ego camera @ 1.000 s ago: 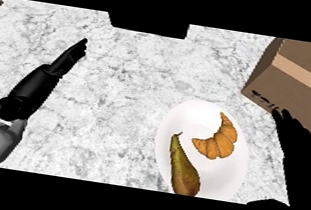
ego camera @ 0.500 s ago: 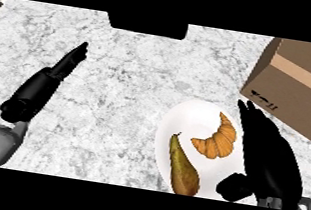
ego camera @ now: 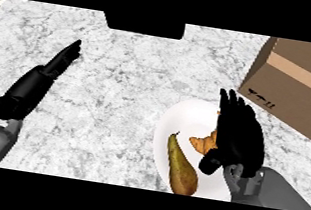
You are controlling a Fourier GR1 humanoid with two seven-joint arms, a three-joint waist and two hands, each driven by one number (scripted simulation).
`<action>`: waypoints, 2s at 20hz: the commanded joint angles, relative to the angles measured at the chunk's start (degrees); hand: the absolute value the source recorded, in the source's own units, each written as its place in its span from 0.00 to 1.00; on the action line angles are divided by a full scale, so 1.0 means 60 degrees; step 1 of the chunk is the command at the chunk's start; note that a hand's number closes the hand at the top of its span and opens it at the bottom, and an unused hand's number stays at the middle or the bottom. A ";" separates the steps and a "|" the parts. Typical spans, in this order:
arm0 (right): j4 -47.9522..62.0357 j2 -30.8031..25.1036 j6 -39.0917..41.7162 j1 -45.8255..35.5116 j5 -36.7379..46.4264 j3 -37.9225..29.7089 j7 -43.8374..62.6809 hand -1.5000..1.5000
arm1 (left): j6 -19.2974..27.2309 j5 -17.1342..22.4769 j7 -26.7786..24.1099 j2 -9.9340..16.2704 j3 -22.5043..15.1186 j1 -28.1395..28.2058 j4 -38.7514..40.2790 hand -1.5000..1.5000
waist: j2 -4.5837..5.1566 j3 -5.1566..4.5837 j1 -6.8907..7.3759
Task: Pick the croissant from the plate and place it in the cardboard box
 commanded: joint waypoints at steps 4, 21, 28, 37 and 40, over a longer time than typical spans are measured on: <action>0.0738 0.1185 0.1469 -0.0462 0.0556 -0.0321 0.2284 0.00 | 0.0058 -0.0218 -0.0013 -0.0114 0.0025 0.0115 -0.0117 0.50 | -0.0021 0.0014 -0.0094; 0.1729 0.2419 0.1428 0.0616 0.2046 -0.1003 0.0970 0.00 | -0.0315 -0.0350 0.0052 -0.0316 0.0559 0.0272 -0.0276 0.50 | 0.0003 0.0032 -0.0105; 0.2452 0.2398 0.1154 0.1259 0.2822 -0.1541 0.0491 0.00 | -0.0380 -0.0576 0.0345 -0.0437 0.0421 0.0422 -0.0575 0.50 | -0.0010 0.0035 -0.0087; 0.1853 0.2658 0.2138 0.1703 0.3127 -0.2115 -0.0640 1.00 | -0.0670 -0.0997 -0.0101 -0.1046 0.0830 -0.0248 0.0523 0.50 | 0.0019 0.0032 -0.0176; 0.2281 0.2270 0.1577 0.1787 0.3758 -0.2077 -0.2023 1.00 | -0.0929 -0.0871 0.0313 -0.0963 0.1057 0.0408 -0.0544 0.50 | 0.0013 0.0035 -0.0111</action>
